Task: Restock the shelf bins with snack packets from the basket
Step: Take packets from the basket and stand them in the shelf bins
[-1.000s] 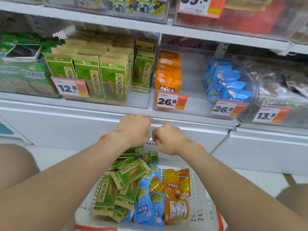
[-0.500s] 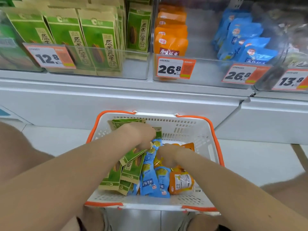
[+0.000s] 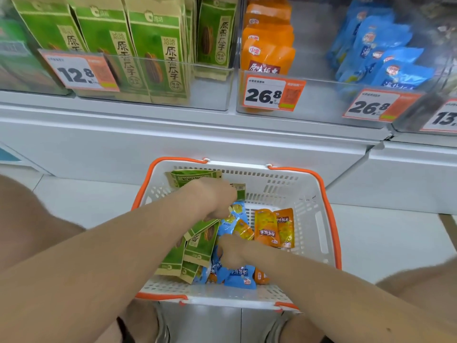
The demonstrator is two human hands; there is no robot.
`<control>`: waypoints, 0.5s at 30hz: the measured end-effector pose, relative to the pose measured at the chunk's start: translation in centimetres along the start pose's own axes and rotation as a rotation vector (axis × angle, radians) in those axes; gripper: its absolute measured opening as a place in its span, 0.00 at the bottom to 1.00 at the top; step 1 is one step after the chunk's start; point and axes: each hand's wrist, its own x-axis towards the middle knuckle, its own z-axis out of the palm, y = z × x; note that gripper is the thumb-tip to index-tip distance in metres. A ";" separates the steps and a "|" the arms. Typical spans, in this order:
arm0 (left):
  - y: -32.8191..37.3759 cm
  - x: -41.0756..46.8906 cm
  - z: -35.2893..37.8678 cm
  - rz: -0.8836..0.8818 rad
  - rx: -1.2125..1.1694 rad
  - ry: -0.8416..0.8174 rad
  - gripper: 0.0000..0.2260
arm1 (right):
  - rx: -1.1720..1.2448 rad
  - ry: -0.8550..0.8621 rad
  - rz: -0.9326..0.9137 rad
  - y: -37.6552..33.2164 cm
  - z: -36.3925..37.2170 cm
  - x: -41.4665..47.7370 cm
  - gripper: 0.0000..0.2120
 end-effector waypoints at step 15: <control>-0.1 -2.8 -1.3 -0.043 -0.191 0.050 0.16 | 0.140 0.484 -0.072 0.6 -9.7 -7.6 0.15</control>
